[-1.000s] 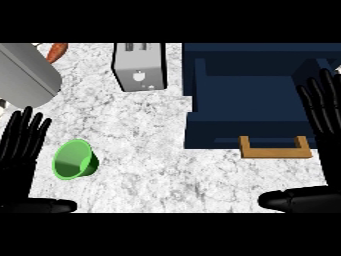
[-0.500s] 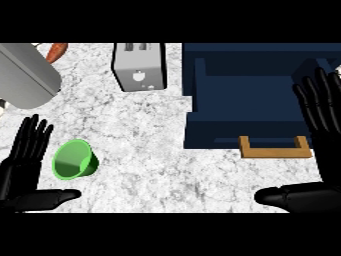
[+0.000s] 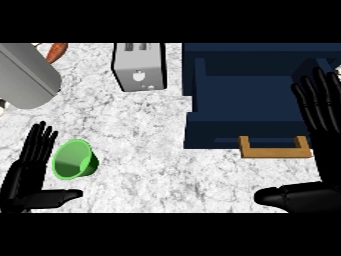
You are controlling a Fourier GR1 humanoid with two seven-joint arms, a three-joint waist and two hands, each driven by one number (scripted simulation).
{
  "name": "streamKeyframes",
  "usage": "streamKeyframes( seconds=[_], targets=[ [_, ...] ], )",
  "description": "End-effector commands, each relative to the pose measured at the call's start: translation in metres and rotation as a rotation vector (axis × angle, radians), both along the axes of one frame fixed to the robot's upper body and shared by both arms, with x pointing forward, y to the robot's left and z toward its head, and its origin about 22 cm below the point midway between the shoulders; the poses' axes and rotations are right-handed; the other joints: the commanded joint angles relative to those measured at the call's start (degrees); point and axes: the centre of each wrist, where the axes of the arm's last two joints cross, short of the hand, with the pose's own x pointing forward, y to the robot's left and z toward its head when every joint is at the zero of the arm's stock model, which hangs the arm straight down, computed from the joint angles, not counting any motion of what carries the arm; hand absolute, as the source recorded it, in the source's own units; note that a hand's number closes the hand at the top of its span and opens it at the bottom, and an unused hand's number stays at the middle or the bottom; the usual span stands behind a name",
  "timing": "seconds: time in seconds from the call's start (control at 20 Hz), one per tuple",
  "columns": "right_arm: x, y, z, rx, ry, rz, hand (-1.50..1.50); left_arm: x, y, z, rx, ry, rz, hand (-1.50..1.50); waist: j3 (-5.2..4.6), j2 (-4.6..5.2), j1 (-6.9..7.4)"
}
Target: Pick up the cup, place it into the drawer and close the drawer
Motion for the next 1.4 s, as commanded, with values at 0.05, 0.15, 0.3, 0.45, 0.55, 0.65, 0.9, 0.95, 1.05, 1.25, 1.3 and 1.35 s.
streamKeyframes(
  seconds=[0.05,0.15,0.3,0.45,0.55,0.65,0.9,0.95,1.05,1.25,1.3,1.35],
  targets=[
    [-0.013,0.007,0.003,-0.003,-0.012,0.019,-1.50,0.000,0.002,-0.022,0.014,0.032,0.007,-1.50,0.00,-0.01,-0.07],
    [-0.004,-0.014,0.022,0.000,-0.006,0.027,-1.50,0.006,0.023,-0.035,-0.018,0.019,0.013,-1.50,-0.02,0.03,-0.23],
    [-0.013,-0.004,0.005,0.013,-0.008,0.010,-1.50,-0.003,0.019,-0.047,-0.014,0.027,0.022,-1.50,0.00,0.00,-0.13],
    [-0.007,-0.001,0.015,0.032,-0.019,0.002,-1.50,0.001,0.024,-0.048,0.003,0.028,0.041,-1.50,0.00,0.00,-0.04],
    [-0.020,-0.012,0.008,0.002,0.017,0.021,-1.50,0.015,0.021,-0.053,-0.015,0.028,0.063,-1.50,0.00,0.00,-0.19],
    [-0.009,-0.012,0.014,-0.006,0.006,0.039,-1.50,0.007,0.018,-0.067,-0.027,0.017,0.054,-1.50,0.00,0.01,-0.09],
    [0.013,0.007,0.003,0.003,-0.001,0.021,-1.50,0.004,0.043,-0.074,0.009,0.027,0.054,-1.50,-0.01,0.07,0.01],
    [-0.008,-0.019,0.030,-0.021,0.001,0.034,-1.50,0.019,0.022,-0.077,0.001,0.043,0.023,-1.50,-0.02,0.03,-0.27],
    [-0.010,-0.004,0.006,0.000,0.012,0.027,-1.50,0.027,0.033,-0.080,-0.016,0.039,0.050,-1.50,-0.02,0.05,-0.28],
    [-0.018,-0.017,-0.012,-0.020,0.009,0.021,-1.50,0.010,0.037,-0.087,-0.012,0.033,0.007,-1.50,0.00,0.02,-0.22],
    [-0.016,-0.031,0.016,-0.002,-0.012,0.015,-1.50,0.027,0.021,-0.076,-0.003,0.026,0.022,-1.50,0.01,-0.02,-0.16],
    [0.009,-0.001,0.014,0.002,-0.002,0.013,-1.50,0.004,0.030,-0.091,-0.020,0.023,0.013,-1.50,-0.01,0.03,0.03]
  ],
)
